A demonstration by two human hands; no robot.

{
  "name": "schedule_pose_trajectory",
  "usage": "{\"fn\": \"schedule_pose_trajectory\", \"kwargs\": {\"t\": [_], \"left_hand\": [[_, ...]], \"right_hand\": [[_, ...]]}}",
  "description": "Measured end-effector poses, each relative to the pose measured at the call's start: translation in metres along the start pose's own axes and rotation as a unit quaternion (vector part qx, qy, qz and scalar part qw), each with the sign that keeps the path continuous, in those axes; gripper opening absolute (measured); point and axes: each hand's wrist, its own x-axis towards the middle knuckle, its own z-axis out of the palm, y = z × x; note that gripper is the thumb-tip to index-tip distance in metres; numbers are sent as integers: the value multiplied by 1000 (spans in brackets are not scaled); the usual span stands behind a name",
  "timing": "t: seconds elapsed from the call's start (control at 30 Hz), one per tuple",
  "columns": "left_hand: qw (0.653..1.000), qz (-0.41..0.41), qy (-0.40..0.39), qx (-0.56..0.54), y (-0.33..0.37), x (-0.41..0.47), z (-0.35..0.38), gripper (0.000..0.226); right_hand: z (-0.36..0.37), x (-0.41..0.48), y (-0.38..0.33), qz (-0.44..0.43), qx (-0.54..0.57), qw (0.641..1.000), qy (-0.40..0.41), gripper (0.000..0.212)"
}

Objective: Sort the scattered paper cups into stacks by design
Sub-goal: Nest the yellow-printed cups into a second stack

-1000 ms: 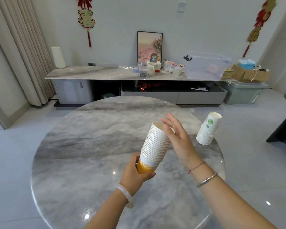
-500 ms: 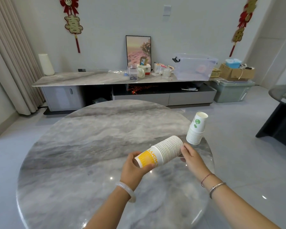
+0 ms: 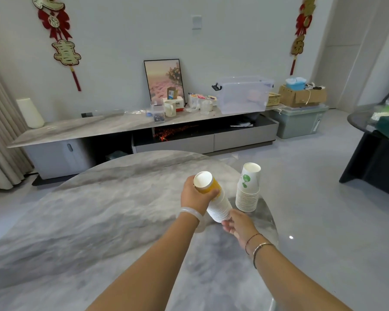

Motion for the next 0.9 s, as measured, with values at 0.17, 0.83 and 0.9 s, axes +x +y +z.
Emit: {"fn": "schedule_pose_trajectory", "kwargs": {"t": [0.17, 0.83, 0.9], "left_hand": [[1000, -6, -4, 27, -9, 39, 28, 64], [995, 11, -38, 89, -31, 75, 80, 64], [996, 0, -35, 80, -35, 71, 77, 64]], "right_hand": [[3, 33, -5, -31, -35, 999, 5, 25], [6, 60, 19, -80, -250, 962, 74, 29], [6, 53, 21, -83, -251, 962, 69, 20]]}}
